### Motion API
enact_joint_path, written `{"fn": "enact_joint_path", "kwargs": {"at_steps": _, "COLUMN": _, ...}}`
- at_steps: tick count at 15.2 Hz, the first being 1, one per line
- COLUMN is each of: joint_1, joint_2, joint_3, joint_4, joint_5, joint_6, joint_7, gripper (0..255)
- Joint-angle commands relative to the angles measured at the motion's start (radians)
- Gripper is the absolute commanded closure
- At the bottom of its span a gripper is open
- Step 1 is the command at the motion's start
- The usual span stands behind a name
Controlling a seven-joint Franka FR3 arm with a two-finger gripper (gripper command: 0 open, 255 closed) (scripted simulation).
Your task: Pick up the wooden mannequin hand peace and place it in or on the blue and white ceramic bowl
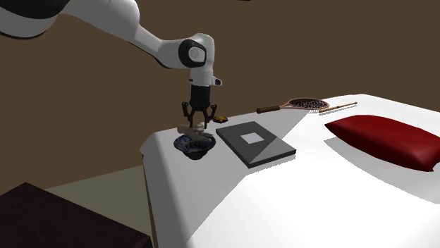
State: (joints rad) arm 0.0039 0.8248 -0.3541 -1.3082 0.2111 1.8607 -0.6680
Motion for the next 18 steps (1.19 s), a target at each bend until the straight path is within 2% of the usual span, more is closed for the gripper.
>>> {"fn": "enact_joint_path", "kwargs": {"at_steps": 1, "joint_1": -0.001, "joint_2": 0.011, "joint_3": 0.002, "joint_4": -0.008, "joint_5": 0.003, "joint_6": 0.02, "joint_7": -0.001, "gripper": 255}}
{"fn": "enact_joint_path", "kwargs": {"at_steps": 4, "joint_1": -0.003, "joint_2": 0.034, "joint_3": 0.007, "joint_4": -0.012, "joint_5": 0.008, "joint_6": 0.045, "joint_7": -0.003, "gripper": 255}}
{"fn": "enact_joint_path", "kwargs": {"at_steps": 12, "joint_1": -0.003, "joint_2": 0.034, "joint_3": 0.007, "joint_4": -0.012, "joint_5": 0.009, "joint_6": 0.045, "joint_7": -0.003, "gripper": 255}}
{"fn": "enact_joint_path", "kwargs": {"at_steps": 13, "joint_1": -0.002, "joint_2": 0.032, "joint_3": 0.006, "joint_4": -0.017, "joint_5": 0.008, "joint_6": 0.048, "joint_7": -0.003, "gripper": 0}}
{"fn": "enact_joint_path", "kwargs": {"at_steps": 18, "joint_1": -0.003, "joint_2": 0.034, "joint_3": 0.007, "joint_4": -0.012, "joint_5": 0.009, "joint_6": 0.045, "joint_7": -0.003, "gripper": 0}}
